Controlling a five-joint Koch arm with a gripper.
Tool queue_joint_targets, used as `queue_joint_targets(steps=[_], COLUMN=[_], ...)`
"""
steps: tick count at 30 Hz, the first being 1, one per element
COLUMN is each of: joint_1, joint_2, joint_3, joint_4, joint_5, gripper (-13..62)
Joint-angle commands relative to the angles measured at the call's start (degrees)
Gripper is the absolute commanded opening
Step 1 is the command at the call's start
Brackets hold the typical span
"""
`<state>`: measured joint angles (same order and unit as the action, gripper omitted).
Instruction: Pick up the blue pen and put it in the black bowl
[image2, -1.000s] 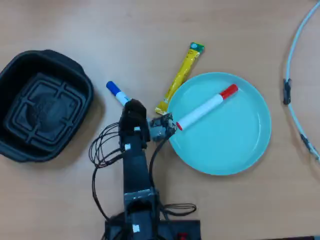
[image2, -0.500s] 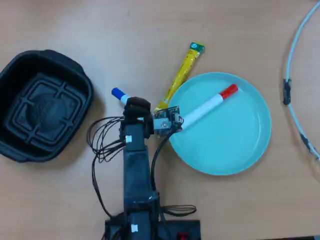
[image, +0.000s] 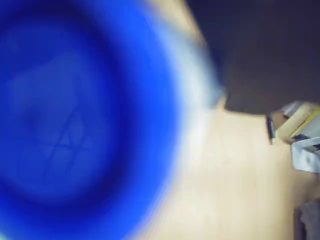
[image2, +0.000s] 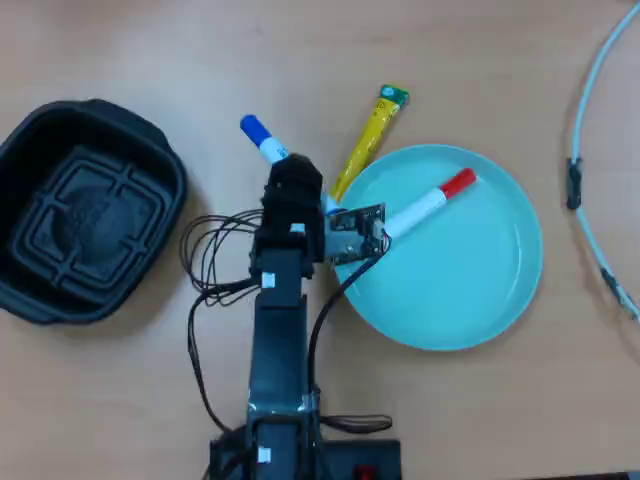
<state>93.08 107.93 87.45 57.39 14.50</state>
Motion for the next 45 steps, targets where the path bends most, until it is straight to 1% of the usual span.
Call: queue_joint_targets(steps=[1, 4, 8, 16, 22, 27, 31, 36, 40, 45], joint_1=[-2.2, -7.4, -11.3, -28.3, -36.8, -44.2, -47.6, -51.2, -52.0, -52.2], joint_2=[3.0, 2.9, 2.5, 1.7, -4.6, -9.1, -13.4, -18.9, -24.7, -27.0], joint_3=[-8.2, -9.7, -13.5, -15.6, -22.0, -23.2, -23.2, -25.0, -28.0, -30.4], joint_4=[-0.6, -0.5, 0.9, 2.5, 2.1, 1.2, -3.3, -8.5, -6.6, -1.7], joint_5=[-0.8, -0.5, -0.3, -0.3, -0.3, 1.0, 4.0, 4.4, 4.4, 4.3], gripper=[-6.6, -6.7, -6.6, -6.6, -6.6, -6.6, -6.6, -6.6, -6.6, -6.2])
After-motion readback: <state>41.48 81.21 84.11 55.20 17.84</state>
